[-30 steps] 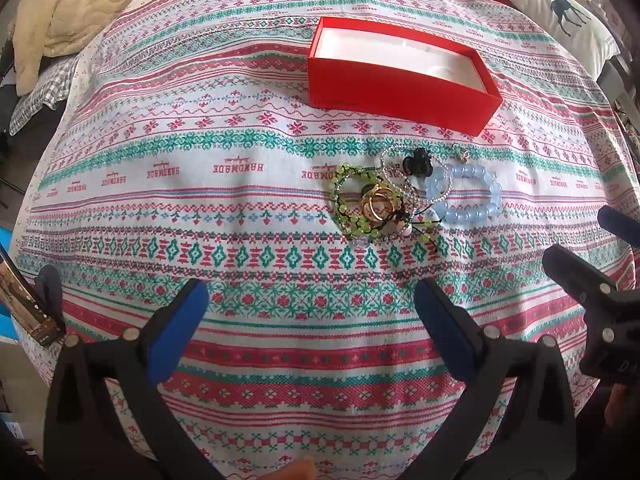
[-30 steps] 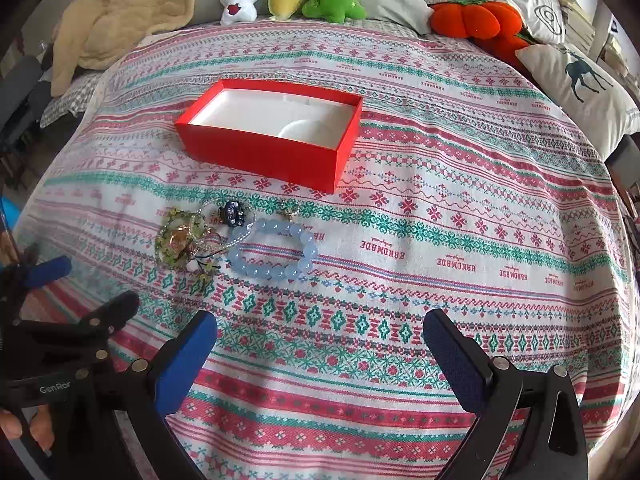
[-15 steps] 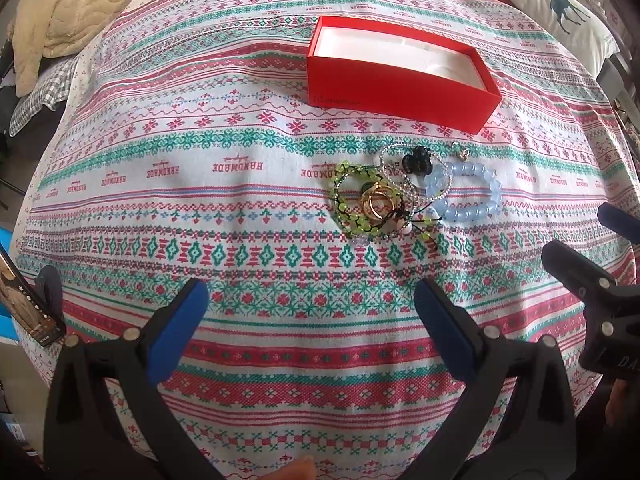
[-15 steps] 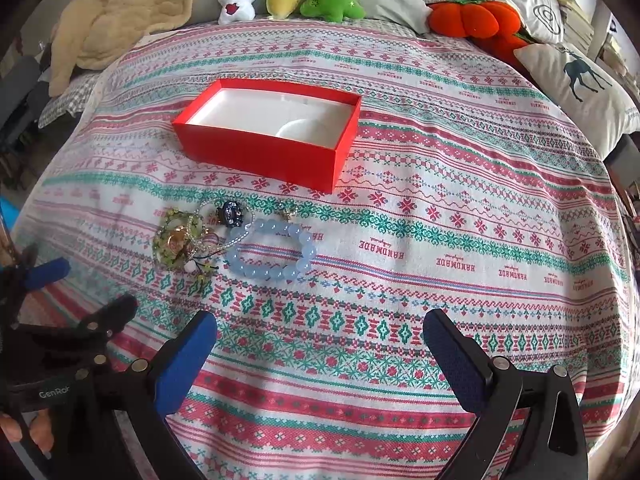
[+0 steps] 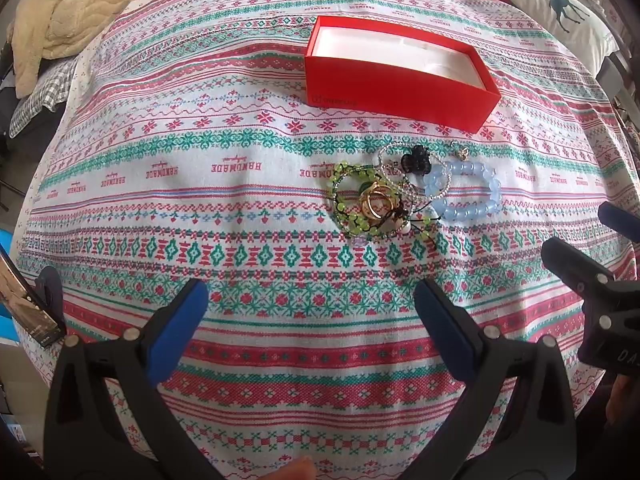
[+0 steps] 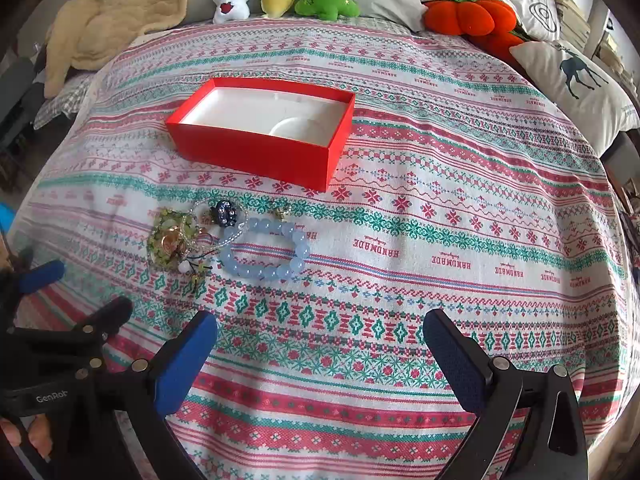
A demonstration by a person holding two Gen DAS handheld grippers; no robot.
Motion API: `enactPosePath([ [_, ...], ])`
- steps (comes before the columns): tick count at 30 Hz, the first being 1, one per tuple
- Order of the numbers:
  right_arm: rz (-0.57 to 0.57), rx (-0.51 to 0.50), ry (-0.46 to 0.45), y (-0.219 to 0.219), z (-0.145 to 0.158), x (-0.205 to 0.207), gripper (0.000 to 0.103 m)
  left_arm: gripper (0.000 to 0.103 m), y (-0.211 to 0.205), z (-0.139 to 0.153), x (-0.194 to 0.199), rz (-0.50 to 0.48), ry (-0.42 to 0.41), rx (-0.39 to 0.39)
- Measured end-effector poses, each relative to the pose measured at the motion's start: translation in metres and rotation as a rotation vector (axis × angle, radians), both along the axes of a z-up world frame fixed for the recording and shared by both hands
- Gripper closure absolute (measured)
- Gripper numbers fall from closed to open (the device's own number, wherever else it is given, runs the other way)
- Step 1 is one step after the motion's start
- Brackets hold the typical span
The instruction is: Organize jewelry
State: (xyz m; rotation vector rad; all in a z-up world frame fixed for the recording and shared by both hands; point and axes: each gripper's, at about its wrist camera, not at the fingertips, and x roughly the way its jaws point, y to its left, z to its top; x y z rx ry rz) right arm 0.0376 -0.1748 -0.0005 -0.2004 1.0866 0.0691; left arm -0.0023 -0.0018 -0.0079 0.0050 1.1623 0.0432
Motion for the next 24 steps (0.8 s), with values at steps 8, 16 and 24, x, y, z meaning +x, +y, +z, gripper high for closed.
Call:
enactPosePath([
  [8,-0.001,0.000,0.001,0.0001,-0.0002,0.0000,0.000,0.001,0.0000,-0.0003,-0.0009,-0.002,0.001,0.003],
  [16,0.000,-0.001,0.001,0.0000,-0.0005,-0.0001,0.000,0.001,0.0001,-0.0003,-0.0008,-0.004,0.001,0.004],
  [24,0.001,0.000,0.003,0.0000,-0.0010,0.0003,0.000,0.001,-0.0004,-0.0005,-0.0012,-0.004,0.001,0.005],
])
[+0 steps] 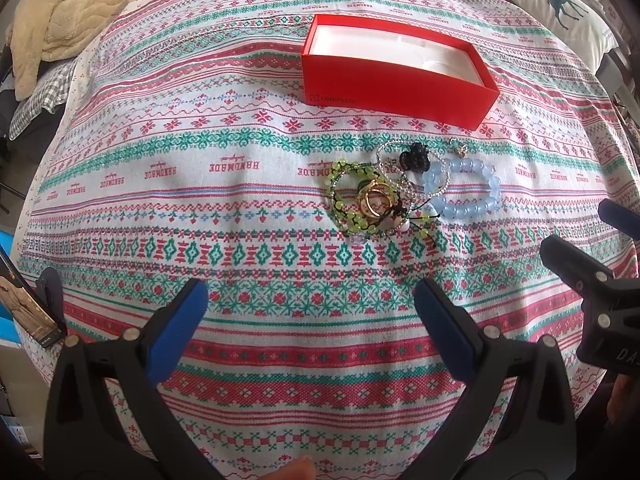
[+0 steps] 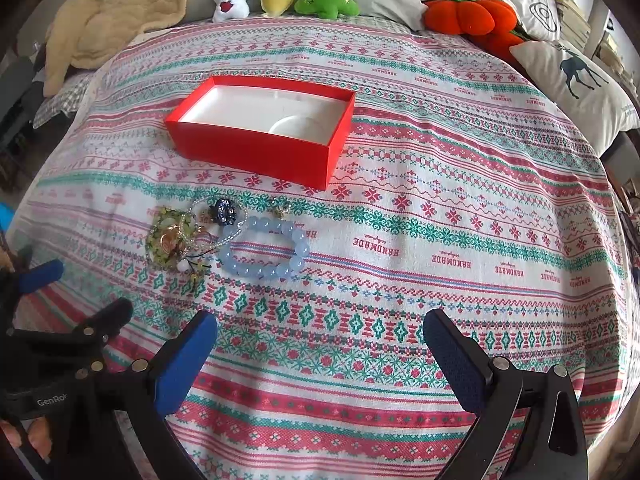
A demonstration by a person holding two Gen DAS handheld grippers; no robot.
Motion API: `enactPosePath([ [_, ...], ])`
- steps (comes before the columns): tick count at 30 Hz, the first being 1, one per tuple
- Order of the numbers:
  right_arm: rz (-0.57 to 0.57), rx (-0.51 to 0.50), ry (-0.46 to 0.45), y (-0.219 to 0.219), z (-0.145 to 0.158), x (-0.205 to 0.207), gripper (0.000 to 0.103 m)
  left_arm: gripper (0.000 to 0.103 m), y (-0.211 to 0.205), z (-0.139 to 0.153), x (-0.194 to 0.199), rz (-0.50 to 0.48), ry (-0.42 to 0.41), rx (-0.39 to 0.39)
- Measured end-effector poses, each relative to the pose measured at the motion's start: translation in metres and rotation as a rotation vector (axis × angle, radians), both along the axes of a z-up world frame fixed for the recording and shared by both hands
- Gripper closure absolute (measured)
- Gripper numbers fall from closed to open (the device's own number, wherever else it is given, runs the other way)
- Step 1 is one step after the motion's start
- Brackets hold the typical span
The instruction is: Organize jewelry
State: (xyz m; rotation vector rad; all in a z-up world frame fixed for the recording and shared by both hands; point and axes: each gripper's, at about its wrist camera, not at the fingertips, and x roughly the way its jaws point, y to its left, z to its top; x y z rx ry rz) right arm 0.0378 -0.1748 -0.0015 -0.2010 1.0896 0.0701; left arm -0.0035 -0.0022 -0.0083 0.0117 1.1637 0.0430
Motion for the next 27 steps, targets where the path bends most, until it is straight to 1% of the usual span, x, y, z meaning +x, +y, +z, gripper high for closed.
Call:
enactPosePath([
  [12,0.002,-0.007,0.005,0.000,-0.002,0.000,0.000,0.001,-0.002,-0.001,0.002,-0.003,0.006,0.009],
  [19,0.013,-0.028,0.025,0.005,-0.007,0.001,0.000,0.001,0.000,-0.003,0.003,-0.005,0.010,0.025],
  [23,0.038,-0.030,0.041,0.011,-0.008,0.002,0.000,0.001,0.005,-0.001,0.006,-0.013,0.011,0.011],
  [27,0.078,-0.049,0.036,0.018,-0.003,0.004,0.000,0.001,0.010,0.002,0.011,-0.039,0.021,0.019],
])
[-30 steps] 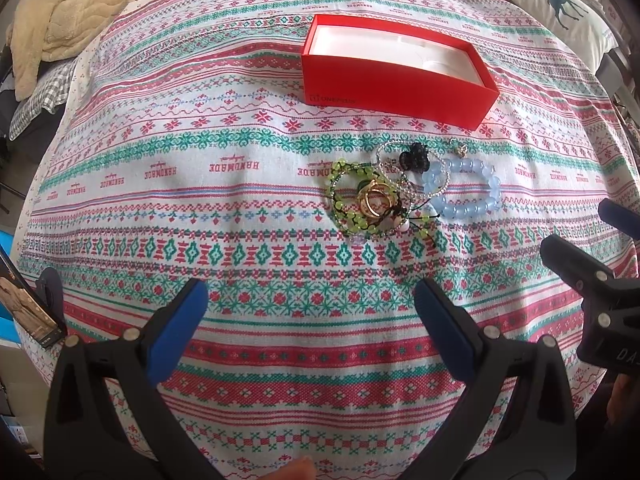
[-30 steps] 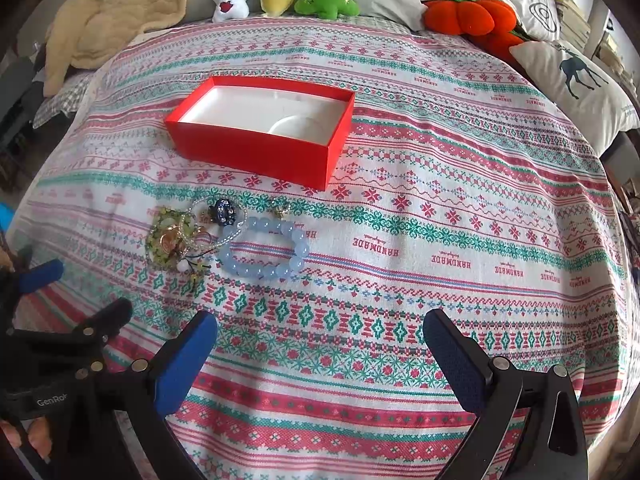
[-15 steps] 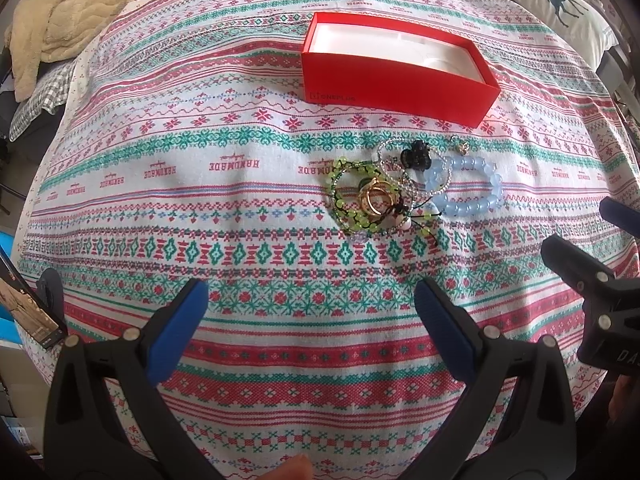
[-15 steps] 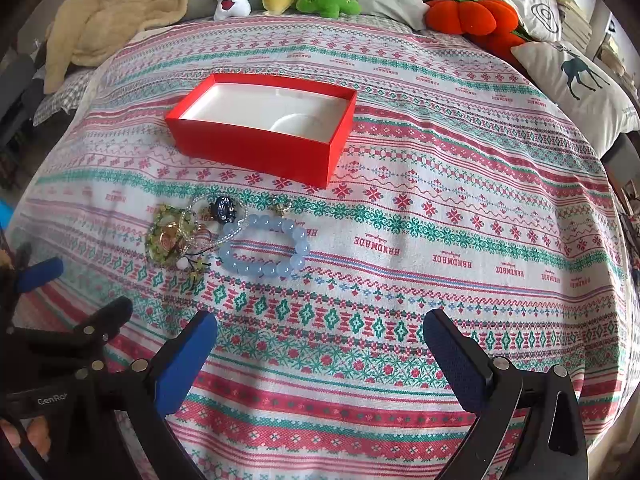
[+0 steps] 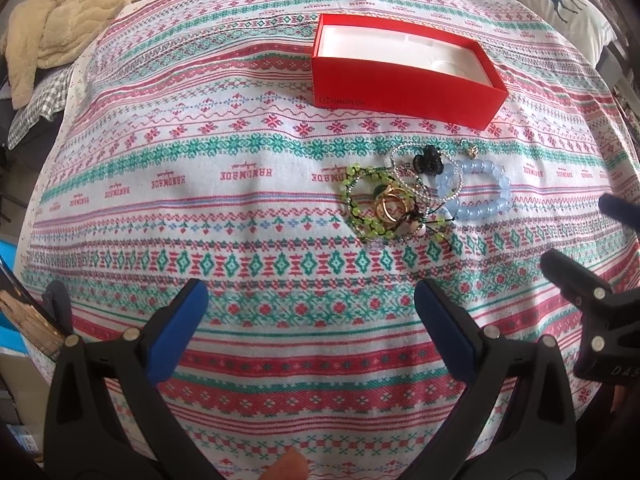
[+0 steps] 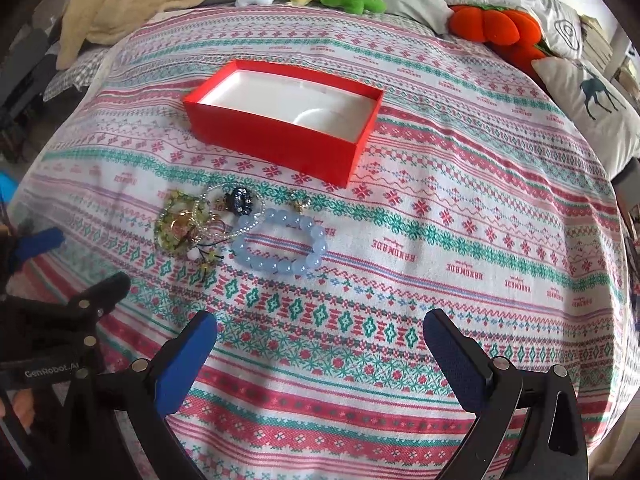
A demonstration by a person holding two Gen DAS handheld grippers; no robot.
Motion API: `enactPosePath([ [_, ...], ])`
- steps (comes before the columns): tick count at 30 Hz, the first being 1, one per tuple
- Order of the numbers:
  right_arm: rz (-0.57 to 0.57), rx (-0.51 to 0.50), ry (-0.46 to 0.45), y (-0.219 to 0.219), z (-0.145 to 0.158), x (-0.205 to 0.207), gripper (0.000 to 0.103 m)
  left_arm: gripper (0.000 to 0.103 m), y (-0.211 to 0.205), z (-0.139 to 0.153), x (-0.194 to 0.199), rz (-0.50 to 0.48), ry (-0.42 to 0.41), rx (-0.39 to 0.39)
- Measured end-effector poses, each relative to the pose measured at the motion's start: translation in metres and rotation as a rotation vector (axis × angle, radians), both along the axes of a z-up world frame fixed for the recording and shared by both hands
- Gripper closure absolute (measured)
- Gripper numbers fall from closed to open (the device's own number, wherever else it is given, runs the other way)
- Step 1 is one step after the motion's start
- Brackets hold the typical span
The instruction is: Organize jewelry
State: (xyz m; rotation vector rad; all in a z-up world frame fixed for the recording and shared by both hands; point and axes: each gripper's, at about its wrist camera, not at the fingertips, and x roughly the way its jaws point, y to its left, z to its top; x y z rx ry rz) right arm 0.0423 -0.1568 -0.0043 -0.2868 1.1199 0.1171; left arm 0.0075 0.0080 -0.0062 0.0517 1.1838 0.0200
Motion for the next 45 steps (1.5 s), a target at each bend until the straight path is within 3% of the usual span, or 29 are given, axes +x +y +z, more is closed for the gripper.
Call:
enactPosePath([
  [9,0.092,0.000,0.058,0.003,0.014,0.023,0.000,0.001,0.000,0.005,0.018,-0.129,0.034,-0.054],
  [13,0.112,0.063,0.074,-0.003,0.013,0.038,0.000,0.001,-0.005,0.006,0.032,-0.183,0.022,-0.062],
  [17,0.168,0.107,0.088,-0.006,0.000,0.047,0.000,0.004,-0.001,-0.001,0.044,-0.177,0.017,-0.128],
  [20,0.154,0.123,0.141,-0.012,-0.020,0.052,0.004,0.012,0.004,-0.010,0.049,-0.167,0.034,-0.164],
  [22,0.123,0.143,0.170,-0.017,-0.029,0.060,0.010,0.023,0.003,-0.011,0.051,-0.174,0.041,-0.178],
  [24,0.096,0.157,0.163,-0.021,-0.031,0.067,0.013,0.027,0.002,-0.010,0.055,-0.171,0.035,-0.195],
  [28,0.052,0.179,0.179,-0.023,-0.042,0.082,0.034,0.042,0.001,-0.008,0.067,-0.149,0.033,-0.247],
  [32,0.046,0.166,0.193,-0.014,-0.056,0.089,0.043,0.052,-0.001,-0.006,0.082,-0.124,0.030,-0.275],
  [35,0.066,0.108,0.161,-0.001,-0.059,0.087,0.057,0.059,-0.002,-0.007,0.089,-0.117,0.034,-0.288],
  [38,0.079,0.107,0.156,0.006,-0.061,0.086,0.078,0.065,-0.011,-0.011,0.100,-0.118,0.054,-0.294],
  [39,0.079,0.118,0.160,0.007,-0.061,0.086,0.089,0.067,-0.013,-0.012,0.102,-0.119,0.059,-0.296],
  [45,0.053,0.155,0.182,0.006,-0.056,0.081,0.091,0.070,-0.027,-0.019,0.115,-0.123,0.086,-0.289],
])
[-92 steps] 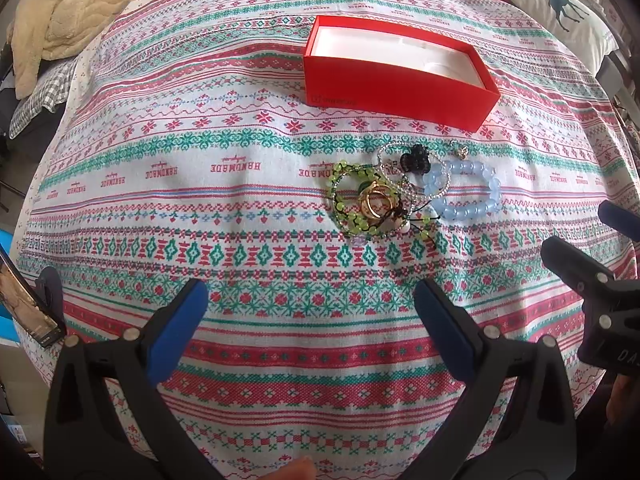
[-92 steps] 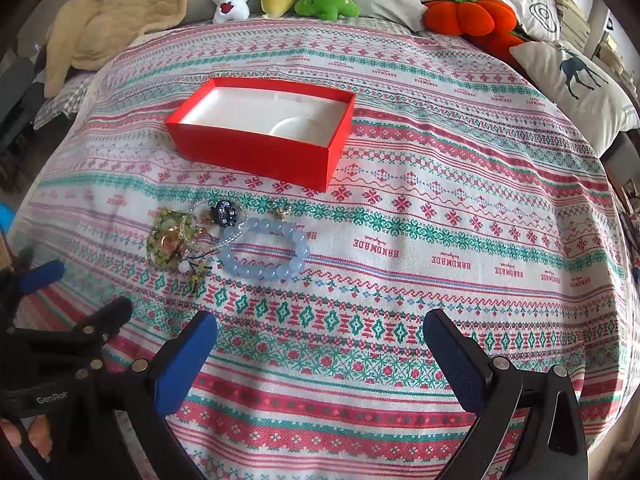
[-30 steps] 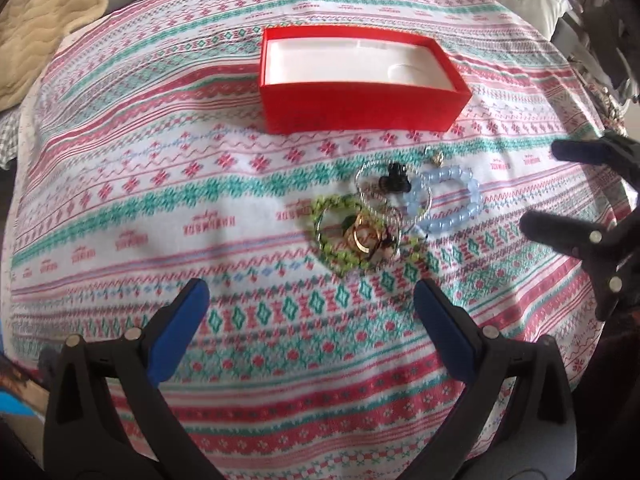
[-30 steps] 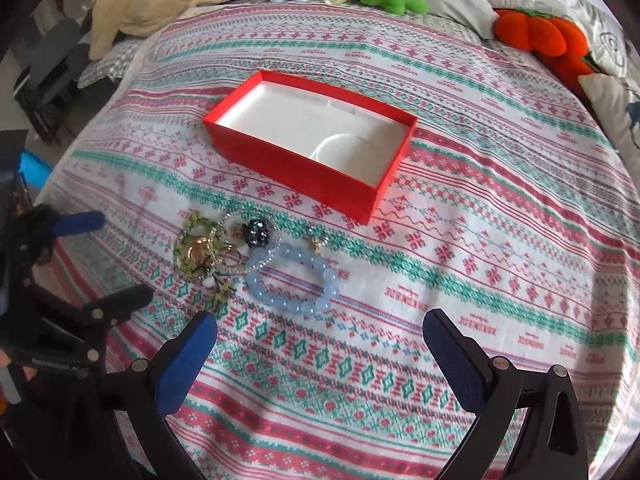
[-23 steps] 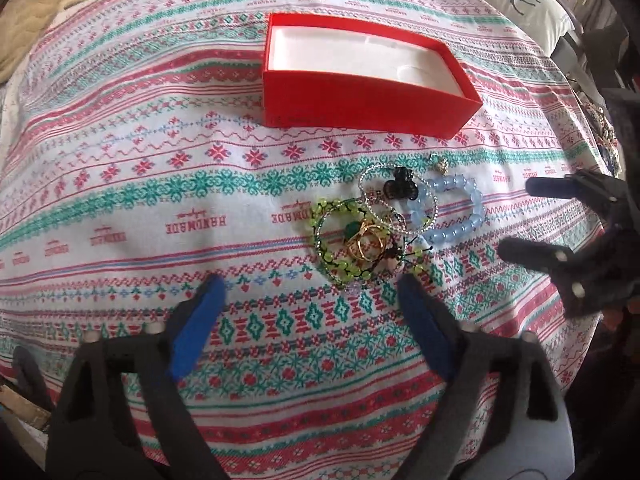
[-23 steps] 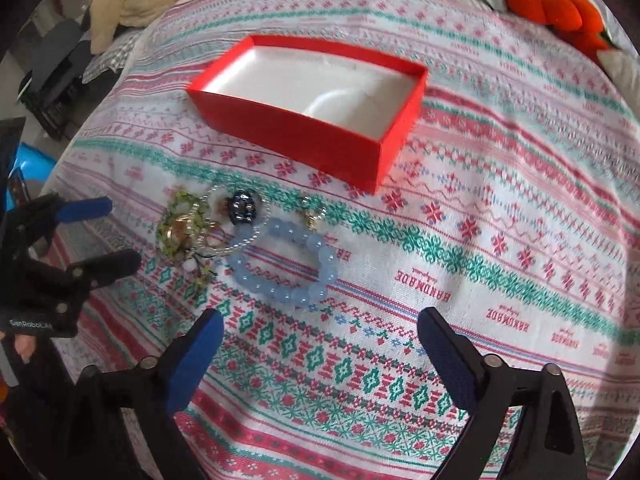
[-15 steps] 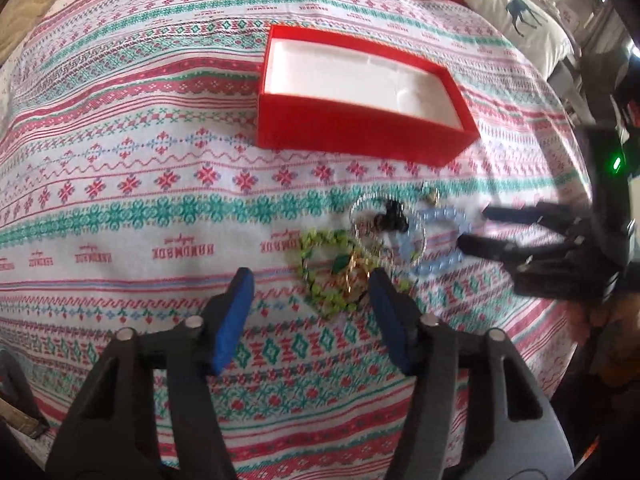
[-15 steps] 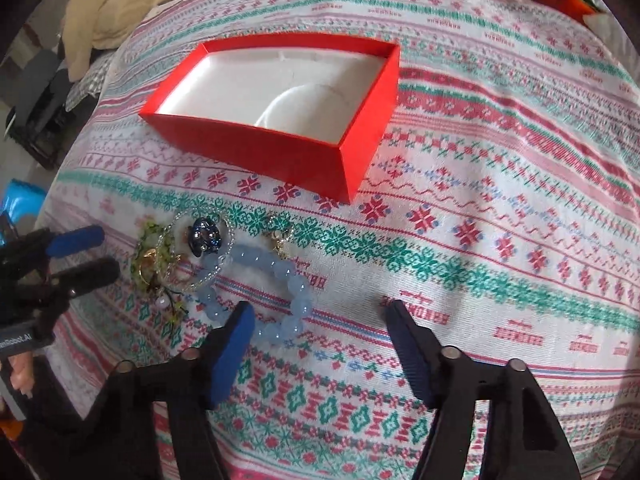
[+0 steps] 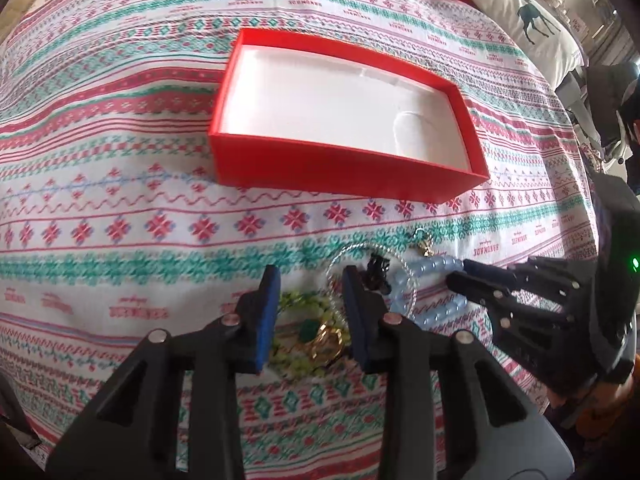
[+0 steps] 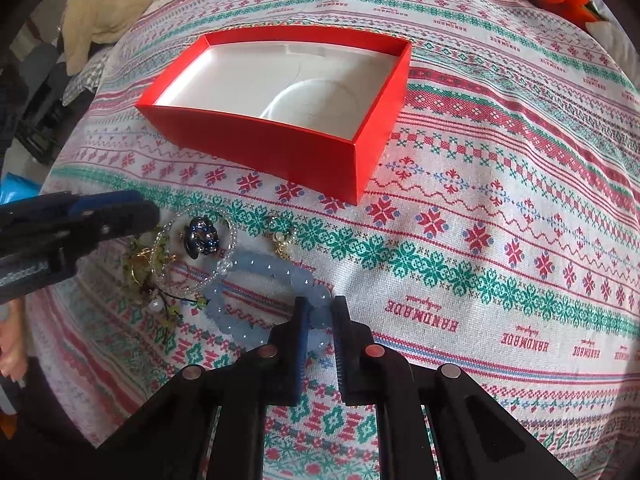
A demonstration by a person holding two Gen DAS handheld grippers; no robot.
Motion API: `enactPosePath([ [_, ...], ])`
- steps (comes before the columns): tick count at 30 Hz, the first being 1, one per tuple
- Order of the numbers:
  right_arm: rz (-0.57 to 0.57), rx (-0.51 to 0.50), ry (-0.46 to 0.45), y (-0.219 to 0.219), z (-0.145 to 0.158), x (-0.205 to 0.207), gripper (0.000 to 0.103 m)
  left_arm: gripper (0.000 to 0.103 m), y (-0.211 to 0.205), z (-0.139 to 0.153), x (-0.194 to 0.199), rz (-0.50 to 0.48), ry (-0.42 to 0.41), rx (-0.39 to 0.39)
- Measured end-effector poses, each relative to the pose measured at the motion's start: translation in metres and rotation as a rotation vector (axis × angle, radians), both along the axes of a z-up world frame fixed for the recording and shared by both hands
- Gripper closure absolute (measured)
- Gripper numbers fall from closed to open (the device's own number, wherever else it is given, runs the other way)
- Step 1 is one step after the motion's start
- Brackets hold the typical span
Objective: Organize jewelry
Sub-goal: 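Grasp the silver bead bracelet with left gripper while right grasps light blue bracelet, then lower the silver bracelet into the red box with left while right lowers blue bracelet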
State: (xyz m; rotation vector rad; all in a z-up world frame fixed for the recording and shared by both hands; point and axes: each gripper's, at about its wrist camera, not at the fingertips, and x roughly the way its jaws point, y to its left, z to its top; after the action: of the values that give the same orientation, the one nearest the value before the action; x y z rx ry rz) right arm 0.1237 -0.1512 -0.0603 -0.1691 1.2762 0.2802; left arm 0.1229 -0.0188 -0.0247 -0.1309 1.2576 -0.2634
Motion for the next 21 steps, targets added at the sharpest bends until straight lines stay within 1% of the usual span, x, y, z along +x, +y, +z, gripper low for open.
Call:
enactPosePath([
  [2,0.000,0.001,0.001,-0.002,0.000,0.000,0.091,0.072,-0.003,-0.002,0.002,-0.003,0.007,0.006],
  [5,-0.003,0.004,0.005,-0.007,-0.001,0.000,0.091,0.078,-0.008,-0.007,0.004,-0.003,0.019,0.027],
  [7,-0.005,0.008,0.008,-0.019,0.002,-0.005,0.091,0.085,-0.007,-0.011,0.005,0.003,0.034,0.041],
  [12,-0.009,0.010,0.010,-0.029,0.006,-0.006,0.091,0.096,-0.017,-0.014,0.009,-0.008,0.038,0.064],
  [16,-0.011,0.018,0.004,-0.029,0.012,-0.005,0.091,0.098,-0.027,-0.012,0.011,-0.010,0.027,0.073],
  [21,-0.016,0.053,-0.031,-0.033,0.032,-0.010,0.091,0.099,-0.029,0.009,0.006,-0.005,-0.021,0.047],
])
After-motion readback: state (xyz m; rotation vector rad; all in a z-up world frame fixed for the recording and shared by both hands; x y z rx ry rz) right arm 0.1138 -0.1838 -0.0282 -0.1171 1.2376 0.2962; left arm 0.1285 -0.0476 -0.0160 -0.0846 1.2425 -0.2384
